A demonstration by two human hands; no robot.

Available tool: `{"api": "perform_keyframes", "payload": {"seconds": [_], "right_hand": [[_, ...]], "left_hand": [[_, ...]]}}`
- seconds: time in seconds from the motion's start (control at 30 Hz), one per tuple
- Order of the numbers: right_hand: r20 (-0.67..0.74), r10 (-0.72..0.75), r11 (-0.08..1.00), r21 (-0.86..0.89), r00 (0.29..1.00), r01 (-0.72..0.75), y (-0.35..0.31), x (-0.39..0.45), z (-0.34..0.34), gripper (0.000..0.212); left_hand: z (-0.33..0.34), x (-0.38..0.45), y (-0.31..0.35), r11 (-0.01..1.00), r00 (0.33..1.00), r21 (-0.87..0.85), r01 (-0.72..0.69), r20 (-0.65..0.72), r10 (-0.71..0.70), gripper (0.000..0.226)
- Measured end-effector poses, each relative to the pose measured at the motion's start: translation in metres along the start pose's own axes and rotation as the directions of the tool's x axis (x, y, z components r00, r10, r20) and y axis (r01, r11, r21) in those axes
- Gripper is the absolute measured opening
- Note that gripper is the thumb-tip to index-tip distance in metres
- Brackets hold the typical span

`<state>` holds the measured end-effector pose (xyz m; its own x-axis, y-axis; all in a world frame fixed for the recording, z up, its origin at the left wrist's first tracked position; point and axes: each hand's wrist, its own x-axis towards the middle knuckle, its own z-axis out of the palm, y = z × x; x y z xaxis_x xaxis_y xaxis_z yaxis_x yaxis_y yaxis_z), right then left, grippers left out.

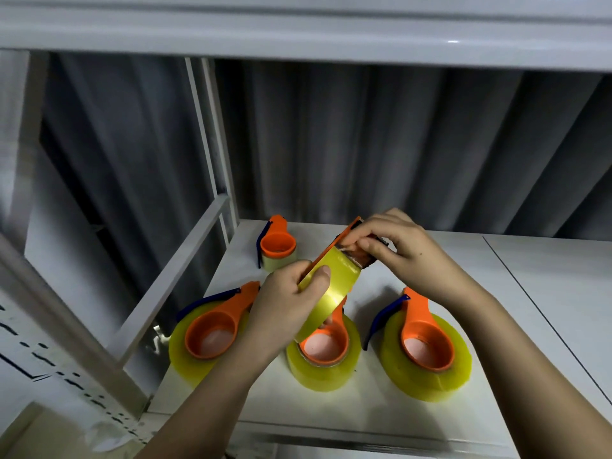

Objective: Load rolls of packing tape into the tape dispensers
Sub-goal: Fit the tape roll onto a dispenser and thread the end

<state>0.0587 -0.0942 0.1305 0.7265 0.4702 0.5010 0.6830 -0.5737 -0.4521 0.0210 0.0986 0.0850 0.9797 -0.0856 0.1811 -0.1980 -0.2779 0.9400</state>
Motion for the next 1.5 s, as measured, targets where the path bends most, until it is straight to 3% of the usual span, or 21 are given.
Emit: {"api": "perform_keyframes", "payload": {"seconds": [0.2, 0.33, 0.43, 0.5, 0.67, 0.8, 0.93, 1.13, 1.33, 1.5], "right_hand": [[0.080, 0.096, 0.974, 0.198, 0.992, -0.111, -0.005, 0.000, -0.002, 0.024], [0.055, 0.163, 0.940, 0.294, 0.985, -0.172, -0.010, -0.004, -0.003, 0.027], [-0.154, 0.142, 0.988, 0.084, 0.978, -0.131, -0.014, -0.004, 0.014, 0.009], [-0.288, 0.102, 0.991, -0.058, 0.952, -0.124, -0.015, -0.005, 0.029, 0.010], [-0.481, 0.080, 0.995, -0.014, 0.873, -0.099, -0.017, -0.011, 0.048, 0.009], [-0.510, 0.219, 0.975, 0.140, 0.832, -0.171, -0.022, -0.009, 0.050, 0.040], [-0.536, 0.257, 0.966, 0.141, 0.804, -0.215, -0.020, -0.012, 0.050, 0.022], [-0.511, 0.257, 0.965, 0.081, 0.820, -0.251, -0.015, -0.012, 0.046, 0.023], [-0.592, 0.249, 0.943, -0.033, 0.766, -0.331, -0.016, -0.009, 0.047, 0.022], [-0.615, 0.203, 0.931, -0.119, 0.762, -0.344, -0.014, -0.006, 0.039, 0.025]], "left_hand": [[0.000, -0.001, 0.003, 1.000, 1.000, -0.005, 0.009, 0.002, -0.009, 0.067], [0.001, 0.000, 0.002, 1.000, 1.000, 0.002, 0.011, -0.010, -0.011, 0.067], [0.003, -0.002, 0.001, 1.000, 0.999, 0.019, -0.007, -0.034, 0.007, 0.061], [0.007, -0.003, 0.000, 0.999, 0.998, 0.042, -0.014, -0.055, 0.016, 0.057], [0.011, -0.005, -0.004, 0.997, 0.995, 0.068, -0.031, -0.092, 0.037, 0.052], [0.011, -0.007, -0.003, 0.999, 0.994, 0.045, -0.025, -0.103, 0.029, 0.051], [0.010, -0.009, 0.000, 0.998, 0.994, 0.048, -0.029, -0.104, 0.034, 0.052], [0.009, -0.010, 0.002, 1.000, 0.996, 0.021, -0.020, -0.087, 0.022, 0.051], [0.011, -0.010, 0.011, 1.000, 0.997, -0.028, 0.003, -0.072, -0.005, 0.054], [0.008, -0.011, 0.019, 0.997, 0.999, -0.071, 0.023, -0.032, -0.025, 0.068]]}}
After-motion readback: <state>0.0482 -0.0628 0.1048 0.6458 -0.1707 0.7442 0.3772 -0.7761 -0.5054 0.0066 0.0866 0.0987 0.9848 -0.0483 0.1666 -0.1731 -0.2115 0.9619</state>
